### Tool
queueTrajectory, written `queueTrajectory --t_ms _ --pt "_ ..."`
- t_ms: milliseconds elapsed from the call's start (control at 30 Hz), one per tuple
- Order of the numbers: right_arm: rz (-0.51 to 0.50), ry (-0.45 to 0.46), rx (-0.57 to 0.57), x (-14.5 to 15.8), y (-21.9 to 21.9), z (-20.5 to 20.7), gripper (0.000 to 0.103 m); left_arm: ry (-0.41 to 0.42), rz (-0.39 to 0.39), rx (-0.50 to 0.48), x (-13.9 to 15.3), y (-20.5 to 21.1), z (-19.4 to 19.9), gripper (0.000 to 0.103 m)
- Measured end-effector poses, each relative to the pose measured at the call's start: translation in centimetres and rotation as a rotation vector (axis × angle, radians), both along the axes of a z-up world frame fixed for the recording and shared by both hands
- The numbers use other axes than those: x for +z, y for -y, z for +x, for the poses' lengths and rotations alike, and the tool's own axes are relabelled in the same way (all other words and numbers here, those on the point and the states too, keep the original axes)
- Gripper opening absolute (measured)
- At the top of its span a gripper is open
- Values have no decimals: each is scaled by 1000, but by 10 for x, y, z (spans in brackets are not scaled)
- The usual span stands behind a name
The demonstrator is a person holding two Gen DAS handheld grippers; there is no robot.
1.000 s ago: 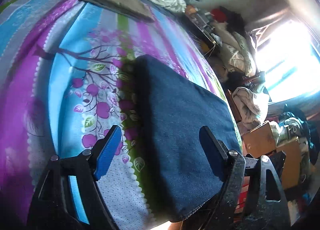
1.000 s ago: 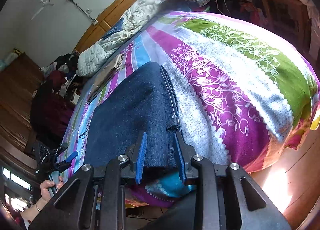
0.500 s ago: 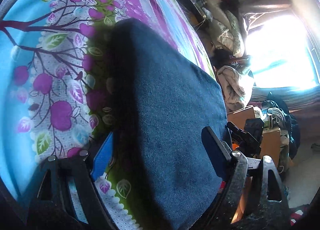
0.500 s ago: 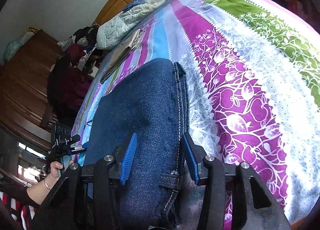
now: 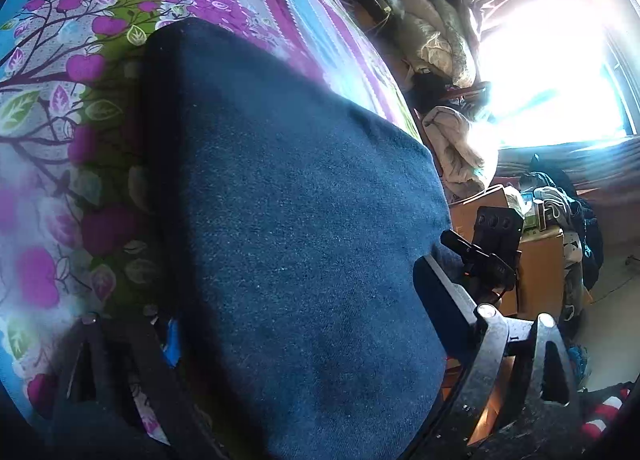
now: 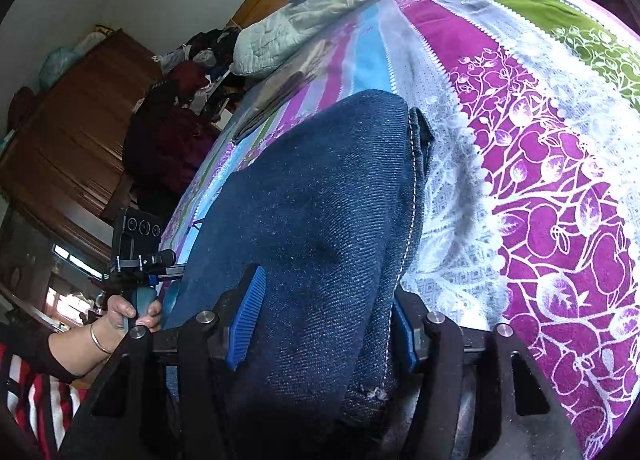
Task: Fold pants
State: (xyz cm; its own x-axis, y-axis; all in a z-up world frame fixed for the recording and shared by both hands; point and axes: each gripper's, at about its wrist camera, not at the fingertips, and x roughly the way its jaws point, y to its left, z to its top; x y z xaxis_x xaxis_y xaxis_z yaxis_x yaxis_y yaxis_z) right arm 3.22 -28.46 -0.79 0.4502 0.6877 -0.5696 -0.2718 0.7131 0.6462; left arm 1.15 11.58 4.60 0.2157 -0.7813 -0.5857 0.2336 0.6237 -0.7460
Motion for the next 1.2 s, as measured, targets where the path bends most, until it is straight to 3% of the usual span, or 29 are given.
queueTrajectory --t_ms 67,133,200,300,433,600,767,833,900,1033,1100,1167,1200 --pt "-16 32 -46 3 0 -9 45 4 24 18 0 -6 -1 76" --pt "11 57 -106 8 4 -20 32 -6 59 63 -4 -19 -2 23" --pt "4 75 -144 16 -1 -27 27 -30 -35 91 -9 -34 -2 15" --pt "-56 101 -175 38 -16 -36 23 -6 -42 105 -4 -34 -7 14" --pt "-153 177 -160 80 -47 -52 22 21 -141 105 8 -41 -12 14" --pt "-181 263 -99 133 -94 -54 22 54 -227 110 24 -58 -16 14" --pt "-157 327 -5 167 -159 -21 22 79 -314 230 45 -123 -7 13" --pt "-124 322 27 170 -186 6 22 106 -297 266 60 -152 1 14" --pt "-72 272 47 163 -214 43 21 143 -242 299 76 -183 12 14" --pt "-40 126 61 118 -267 113 21 131 -171 400 80 -240 33 14" --pt "-36 26 56 82 -292 141 21 109 -147 456 69 -266 41 14" --pt "-79 -72 34 41 -310 162 21 104 -45 524 49 -288 48 18" --pt "-125 -103 16 27 -316 168 26 44 13 584 29 -301 54 26"
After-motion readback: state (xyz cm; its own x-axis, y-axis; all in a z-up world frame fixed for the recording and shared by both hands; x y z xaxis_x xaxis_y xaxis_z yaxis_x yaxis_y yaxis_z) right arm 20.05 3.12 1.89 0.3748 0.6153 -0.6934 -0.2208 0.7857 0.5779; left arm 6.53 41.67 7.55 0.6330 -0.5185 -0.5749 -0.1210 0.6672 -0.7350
